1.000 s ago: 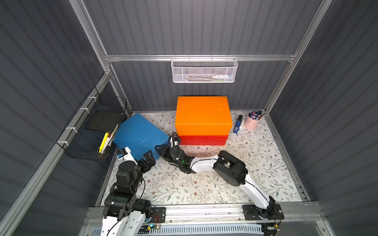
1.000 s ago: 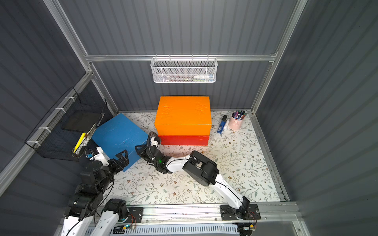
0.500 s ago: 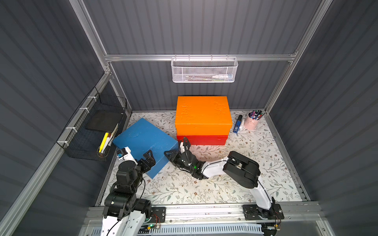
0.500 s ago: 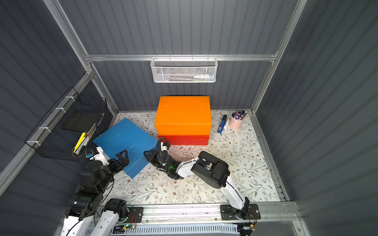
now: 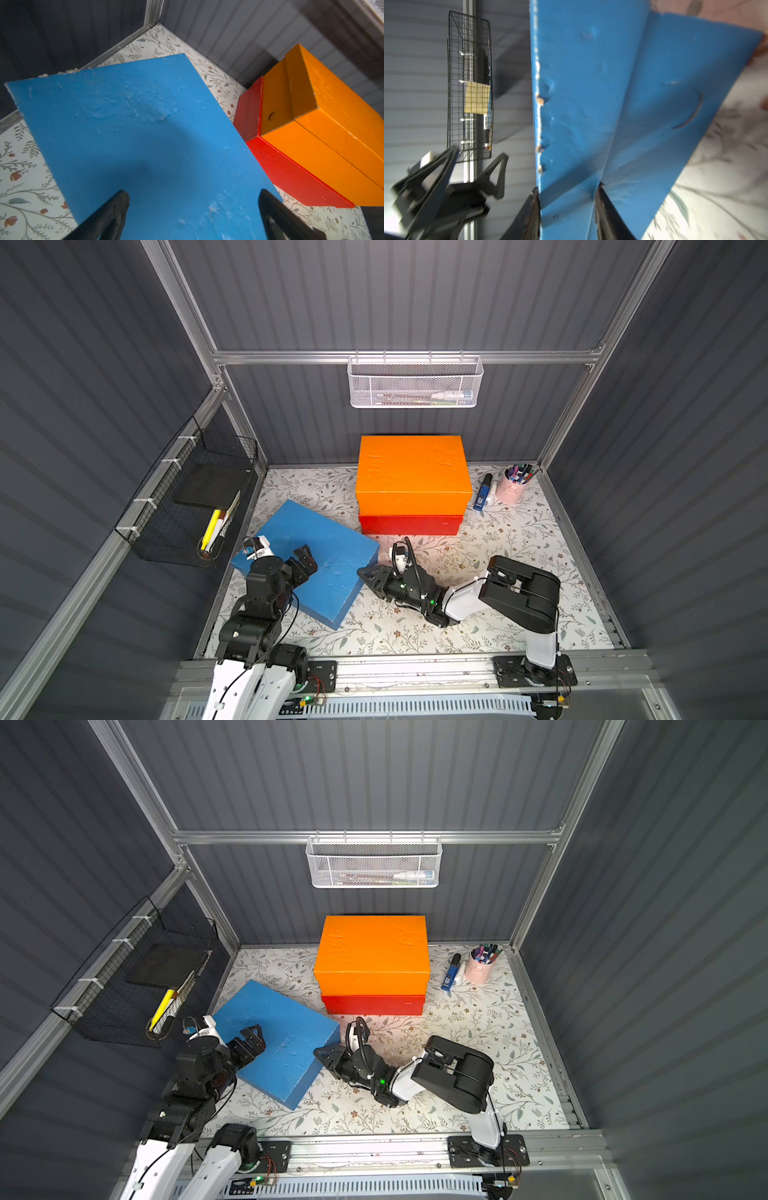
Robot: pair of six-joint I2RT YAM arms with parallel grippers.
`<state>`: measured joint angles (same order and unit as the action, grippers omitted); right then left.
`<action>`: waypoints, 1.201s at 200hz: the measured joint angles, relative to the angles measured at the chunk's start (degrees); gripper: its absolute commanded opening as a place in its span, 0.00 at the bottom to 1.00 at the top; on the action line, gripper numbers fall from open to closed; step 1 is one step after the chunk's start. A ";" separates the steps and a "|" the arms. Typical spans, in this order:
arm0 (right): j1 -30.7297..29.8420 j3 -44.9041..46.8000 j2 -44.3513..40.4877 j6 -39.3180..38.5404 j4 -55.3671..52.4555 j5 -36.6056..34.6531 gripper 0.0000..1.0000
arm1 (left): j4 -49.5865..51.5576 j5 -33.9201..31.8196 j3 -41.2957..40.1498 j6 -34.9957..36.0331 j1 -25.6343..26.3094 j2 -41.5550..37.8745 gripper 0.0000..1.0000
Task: Stack the shoeboxes
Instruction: Move the shoebox to the center of the board.
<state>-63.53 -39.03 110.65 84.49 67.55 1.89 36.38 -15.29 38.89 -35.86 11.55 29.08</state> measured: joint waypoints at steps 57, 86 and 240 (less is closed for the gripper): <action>0.00 6.62 -6.56 -1.68 -2.40 -0.39 0.51 | -0.79 -2.25 0.17 -0.02 -0.02 8.00 0.99; 0.00 7.50 -11.41 -4.90 -10.97 -1.97 0.70 | -2.36 -4.55 0.70 0.02 -0.48 13.42 0.99; 0.17 0.13 -26.18 -21.14 -48.17 -9.40 0.93 | -13.14 -4.87 16.50 6.78 -11.37 43.82 0.99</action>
<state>-63.35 -38.89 84.47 63.35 19.38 -7.51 23.24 -20.16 55.40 -29.08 0.19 72.90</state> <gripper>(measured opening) 0.929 0.992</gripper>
